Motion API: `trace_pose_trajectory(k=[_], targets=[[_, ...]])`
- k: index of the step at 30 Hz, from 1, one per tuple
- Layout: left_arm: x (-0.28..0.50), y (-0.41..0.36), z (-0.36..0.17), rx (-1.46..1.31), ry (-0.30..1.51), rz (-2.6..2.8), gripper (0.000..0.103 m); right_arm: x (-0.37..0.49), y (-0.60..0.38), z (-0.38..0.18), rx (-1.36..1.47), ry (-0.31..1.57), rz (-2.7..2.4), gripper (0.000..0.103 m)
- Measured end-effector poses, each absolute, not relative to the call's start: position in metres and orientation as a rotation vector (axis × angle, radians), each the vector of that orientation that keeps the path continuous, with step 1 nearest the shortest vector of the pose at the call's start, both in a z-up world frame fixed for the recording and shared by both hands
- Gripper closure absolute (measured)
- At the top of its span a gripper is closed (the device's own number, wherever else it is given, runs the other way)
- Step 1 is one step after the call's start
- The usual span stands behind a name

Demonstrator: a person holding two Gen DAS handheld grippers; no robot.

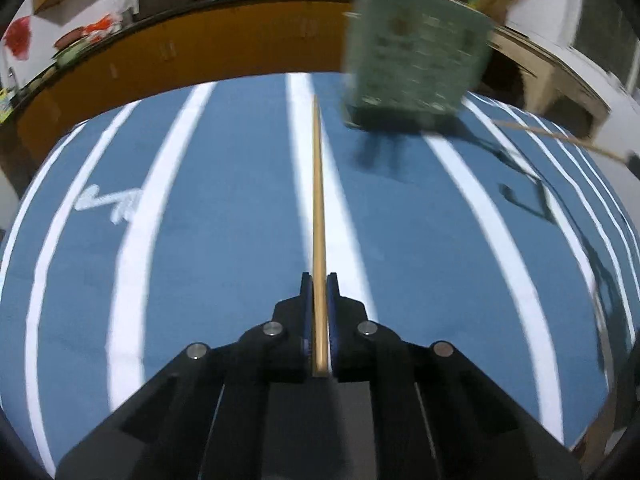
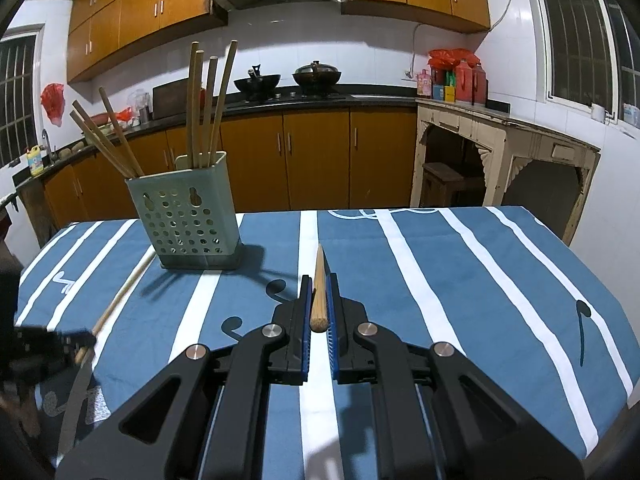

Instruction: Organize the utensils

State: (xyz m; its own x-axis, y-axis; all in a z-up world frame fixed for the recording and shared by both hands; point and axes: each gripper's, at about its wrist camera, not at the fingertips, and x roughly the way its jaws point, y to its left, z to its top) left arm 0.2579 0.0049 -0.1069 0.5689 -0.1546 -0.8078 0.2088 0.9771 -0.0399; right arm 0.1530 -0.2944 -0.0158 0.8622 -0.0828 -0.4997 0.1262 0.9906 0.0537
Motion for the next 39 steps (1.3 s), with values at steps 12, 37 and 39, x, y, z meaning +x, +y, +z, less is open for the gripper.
trace_pose_trajectory(k=[12,37,39], targets=[[0.245,0.014,-0.107,0.132,0.898,-0.255,0.08,0.154,-0.295,-0.018,0.097,0.525,-0.109,0.095],[0.226,0.042,0.009,0.081,0.61,-0.236,0.095,0.14,-0.299,0.022,0.088,0.397,-0.115,0.095],[0.226,0.045,0.02,0.059,0.584,-0.228,0.095,0.139,-0.297,0.028,0.091,0.38,-0.107,0.095]])
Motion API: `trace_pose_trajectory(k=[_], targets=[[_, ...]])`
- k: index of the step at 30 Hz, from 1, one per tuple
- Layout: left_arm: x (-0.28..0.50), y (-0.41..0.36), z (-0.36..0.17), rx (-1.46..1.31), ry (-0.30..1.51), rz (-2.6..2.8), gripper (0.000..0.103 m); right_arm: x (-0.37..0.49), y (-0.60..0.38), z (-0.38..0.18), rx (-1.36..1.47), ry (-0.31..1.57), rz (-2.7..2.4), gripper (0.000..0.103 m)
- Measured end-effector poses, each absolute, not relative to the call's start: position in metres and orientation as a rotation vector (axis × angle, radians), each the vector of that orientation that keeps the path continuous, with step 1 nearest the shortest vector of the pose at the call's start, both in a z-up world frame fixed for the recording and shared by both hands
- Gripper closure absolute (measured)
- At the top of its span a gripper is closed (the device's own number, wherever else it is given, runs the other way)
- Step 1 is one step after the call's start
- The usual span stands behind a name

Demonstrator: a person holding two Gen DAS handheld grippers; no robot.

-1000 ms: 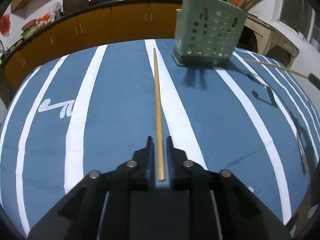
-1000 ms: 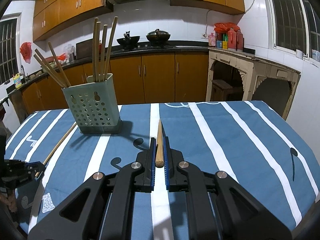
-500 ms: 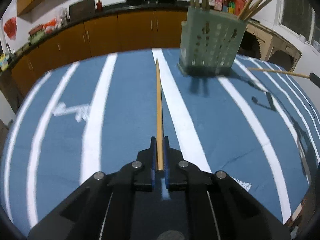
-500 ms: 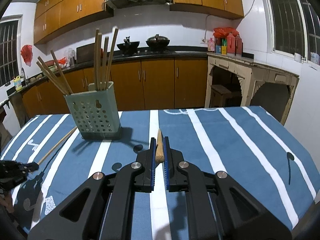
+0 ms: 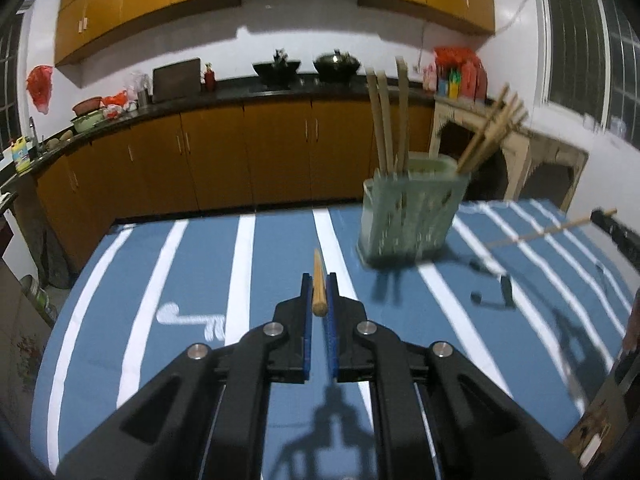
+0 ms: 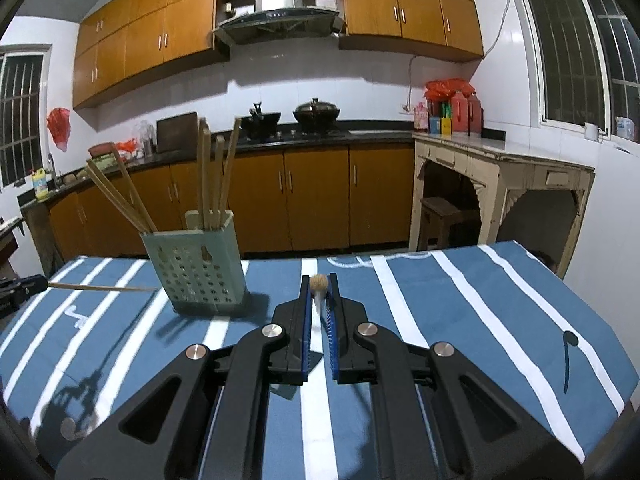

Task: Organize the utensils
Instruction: 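Carry both held chopsticks upright over the green holder with both grippers, then lower both chopsticks into the green holder and open both grippers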

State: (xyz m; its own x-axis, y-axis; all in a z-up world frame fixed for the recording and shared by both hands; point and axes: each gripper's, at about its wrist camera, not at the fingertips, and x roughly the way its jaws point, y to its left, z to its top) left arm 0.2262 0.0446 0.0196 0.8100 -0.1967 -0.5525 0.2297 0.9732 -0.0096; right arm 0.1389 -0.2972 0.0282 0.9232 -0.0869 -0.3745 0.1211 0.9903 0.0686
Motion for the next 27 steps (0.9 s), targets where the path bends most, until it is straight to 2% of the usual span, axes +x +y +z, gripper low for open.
trace_pose_trajectory(k=[11,27], targets=[[0.231,0.041,0.08,0.011,0.484,-0.237,0.096,0.139,-0.293,0.065,0.139,0.303,-0.038,0.095],[0.213,-0.007,0.186,-0.028,0.313,-0.352,0.096,0.137,-0.285,0.16,0.279,0.21,0.188,0.095]])
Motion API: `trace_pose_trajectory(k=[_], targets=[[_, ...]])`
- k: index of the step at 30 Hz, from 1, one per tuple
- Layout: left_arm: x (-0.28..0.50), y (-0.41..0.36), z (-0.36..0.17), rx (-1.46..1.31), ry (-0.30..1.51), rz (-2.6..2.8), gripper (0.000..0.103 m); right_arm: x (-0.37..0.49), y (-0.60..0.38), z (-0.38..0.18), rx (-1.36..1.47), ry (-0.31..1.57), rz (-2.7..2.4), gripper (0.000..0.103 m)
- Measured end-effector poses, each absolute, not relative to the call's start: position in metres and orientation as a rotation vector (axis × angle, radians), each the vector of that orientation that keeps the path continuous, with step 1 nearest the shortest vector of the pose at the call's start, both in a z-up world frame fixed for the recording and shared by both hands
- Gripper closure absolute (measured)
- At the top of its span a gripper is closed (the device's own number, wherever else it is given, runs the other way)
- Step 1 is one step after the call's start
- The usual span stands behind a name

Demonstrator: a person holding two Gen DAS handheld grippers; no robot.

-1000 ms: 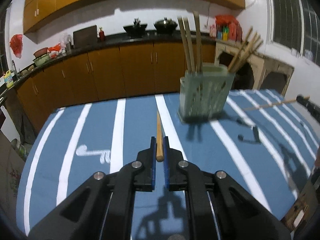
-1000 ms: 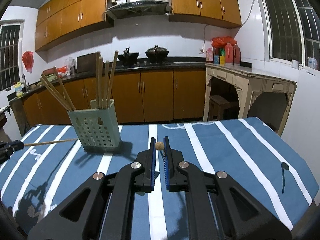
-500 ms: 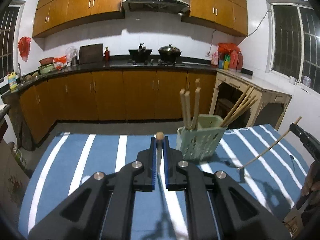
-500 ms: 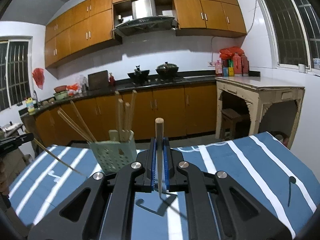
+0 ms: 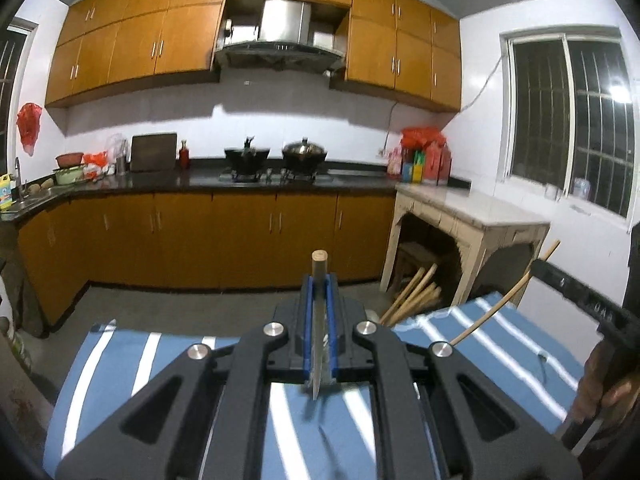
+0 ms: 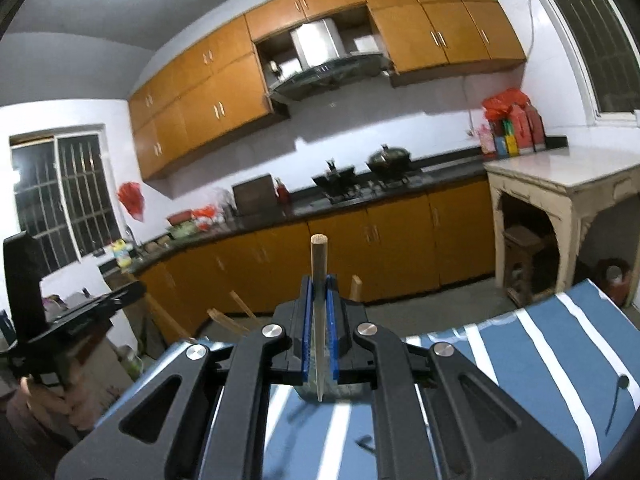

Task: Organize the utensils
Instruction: 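Lower both chopsticks into the green holder and open both grippers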

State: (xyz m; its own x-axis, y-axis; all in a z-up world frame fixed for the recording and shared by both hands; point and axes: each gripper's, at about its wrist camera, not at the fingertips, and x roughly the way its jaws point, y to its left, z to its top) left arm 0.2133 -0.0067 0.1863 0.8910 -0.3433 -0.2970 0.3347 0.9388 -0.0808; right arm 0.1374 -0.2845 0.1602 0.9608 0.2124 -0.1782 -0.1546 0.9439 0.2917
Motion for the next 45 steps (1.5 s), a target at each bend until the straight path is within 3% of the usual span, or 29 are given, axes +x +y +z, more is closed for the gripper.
trace_pose_trajectory(k=[10,21,33,34,35,37,40,45], targets=[[0.253,-0.047,0.221,-0.053,0.203,-0.287,0.096,0.174,-0.24,0.184,0.149,0.09,0.15,0.095],[0.31,-0.064,0.184,-0.074,0.28,-0.259,0.096,0.222,-0.226,0.137,0.128,0.225,0.146,0.095],[0.332,-0.058,0.148,-0.094,0.373,-0.255,0.094,0.241,-0.224,0.123,0.151,0.324,0.166,0.094],[0.332,-0.053,0.148,-0.107,0.378,-0.258,0.09,0.24,-0.226,0.124,0.152,0.328,0.163,0.089],[0.329,-0.047,0.15,-0.12,0.38,-0.259,0.086,0.239,-0.227,0.125,0.155,0.33,0.162,0.073],[0.323,-0.035,0.154,-0.139,0.374,-0.252,0.067,0.233,-0.231,0.13,0.173,0.312,0.152,0.057],[0.308,-0.018,0.16,-0.159,0.36,-0.254,0.057,0.219,-0.235,0.138,0.178,0.289,0.144,0.056],[0.271,0.007,0.161,-0.134,0.346,-0.239,0.035,0.181,-0.236,0.144,0.165,0.246,0.135,0.028]])
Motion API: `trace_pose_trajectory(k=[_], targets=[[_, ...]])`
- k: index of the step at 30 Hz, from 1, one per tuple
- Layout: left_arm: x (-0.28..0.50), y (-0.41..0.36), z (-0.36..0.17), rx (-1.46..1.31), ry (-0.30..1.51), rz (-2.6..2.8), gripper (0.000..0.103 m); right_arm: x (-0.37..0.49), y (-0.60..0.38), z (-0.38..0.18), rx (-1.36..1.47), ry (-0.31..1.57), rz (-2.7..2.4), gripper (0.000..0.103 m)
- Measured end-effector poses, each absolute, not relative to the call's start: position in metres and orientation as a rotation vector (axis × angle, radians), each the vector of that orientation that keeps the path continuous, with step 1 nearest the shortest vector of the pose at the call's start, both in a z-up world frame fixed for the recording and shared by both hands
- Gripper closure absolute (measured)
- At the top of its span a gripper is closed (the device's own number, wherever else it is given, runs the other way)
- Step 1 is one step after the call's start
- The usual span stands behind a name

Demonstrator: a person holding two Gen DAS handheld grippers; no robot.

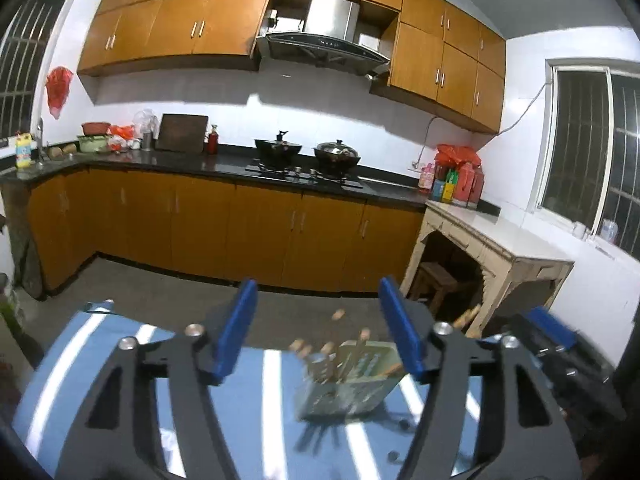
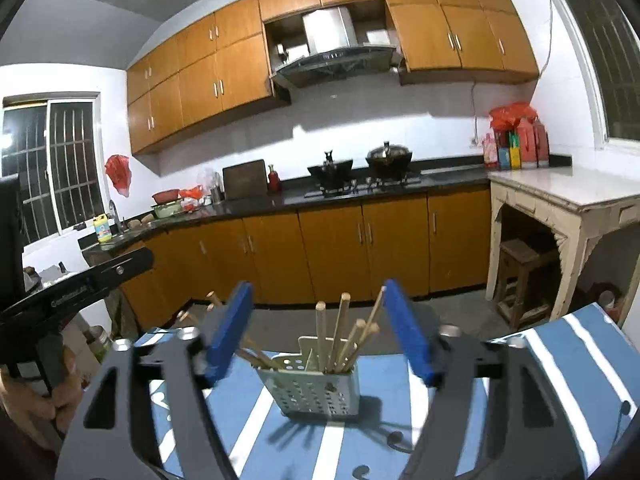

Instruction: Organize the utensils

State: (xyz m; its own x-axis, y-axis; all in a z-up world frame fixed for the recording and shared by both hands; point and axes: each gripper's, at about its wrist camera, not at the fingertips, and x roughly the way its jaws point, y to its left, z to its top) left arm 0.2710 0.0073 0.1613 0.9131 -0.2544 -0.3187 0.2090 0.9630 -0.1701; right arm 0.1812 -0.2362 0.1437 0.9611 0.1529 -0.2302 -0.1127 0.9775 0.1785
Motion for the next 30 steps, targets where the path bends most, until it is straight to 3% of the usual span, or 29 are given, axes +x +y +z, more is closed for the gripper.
trace_pose_trajectory(k=[4,8,30], targets=[[0.23,0.028,0.147,-0.096,0.336,-0.211,0.014,0.143,-0.23,0.134,0.152,0.237,0.126,0.01],[0.19,0.033,0.124,-0.017,0.313,-0.174,0.005,0.11,-0.218,0.114,0.106,0.239,0.103,0.004],[0.039,0.038,0.052,0.047,0.252,-0.042,0.004,0.003,-0.203,0.04,0.147,0.286,0.061,0.002]])
